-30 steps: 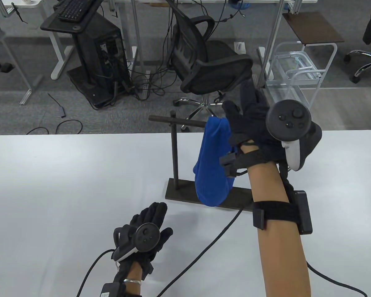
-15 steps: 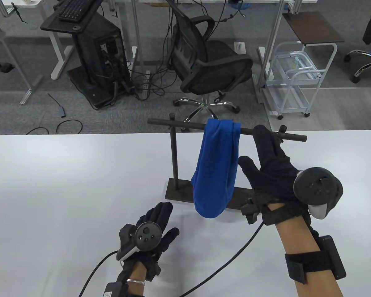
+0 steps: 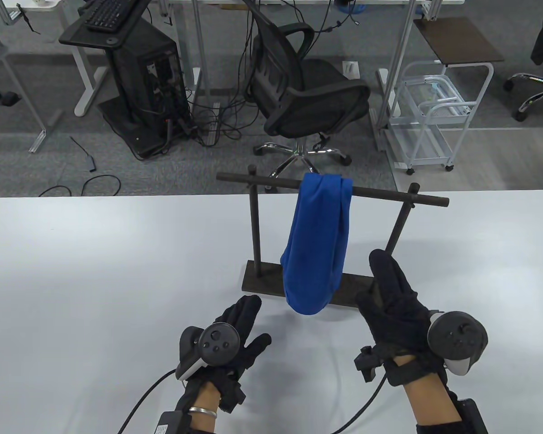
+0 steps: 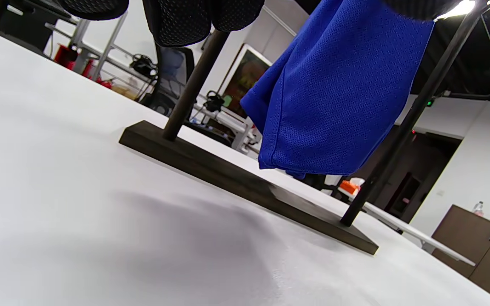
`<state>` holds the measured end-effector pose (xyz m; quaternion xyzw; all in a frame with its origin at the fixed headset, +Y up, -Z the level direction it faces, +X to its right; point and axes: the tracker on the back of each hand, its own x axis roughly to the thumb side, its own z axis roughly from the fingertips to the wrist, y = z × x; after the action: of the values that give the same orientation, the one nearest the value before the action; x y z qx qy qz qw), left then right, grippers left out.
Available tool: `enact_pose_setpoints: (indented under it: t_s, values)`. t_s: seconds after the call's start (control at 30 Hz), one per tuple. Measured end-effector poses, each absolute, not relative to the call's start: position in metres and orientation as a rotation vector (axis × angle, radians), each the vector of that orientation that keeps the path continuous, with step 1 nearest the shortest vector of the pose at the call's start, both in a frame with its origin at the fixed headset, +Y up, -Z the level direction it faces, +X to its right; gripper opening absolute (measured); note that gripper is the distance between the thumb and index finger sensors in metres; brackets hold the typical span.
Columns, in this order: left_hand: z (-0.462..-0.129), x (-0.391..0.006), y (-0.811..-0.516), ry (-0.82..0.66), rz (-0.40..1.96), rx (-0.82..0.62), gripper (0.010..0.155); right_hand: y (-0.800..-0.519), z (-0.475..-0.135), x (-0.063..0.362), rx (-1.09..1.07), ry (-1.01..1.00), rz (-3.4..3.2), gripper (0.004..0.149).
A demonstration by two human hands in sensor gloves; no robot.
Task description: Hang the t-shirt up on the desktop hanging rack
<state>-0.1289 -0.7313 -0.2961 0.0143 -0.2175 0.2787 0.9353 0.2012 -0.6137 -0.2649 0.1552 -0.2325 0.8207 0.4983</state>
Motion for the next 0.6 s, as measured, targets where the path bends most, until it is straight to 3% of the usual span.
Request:
enact_pose_setpoints:
  t_s: [0.4, 0.6]
  values:
    - [-0.299, -0.116, -0.736, -0.505, 0.548, 0.016, 0.083, -0.706, -0.262, 0.178, 0.422, -0.445, 2.115, 0.079]
    - [-0.296, -0.106, -0.739, -0.529, 0.491, 0.000, 0.084, -0.742, -0.263, 0.167, 0.463, -0.233, 2.268, 0.079]
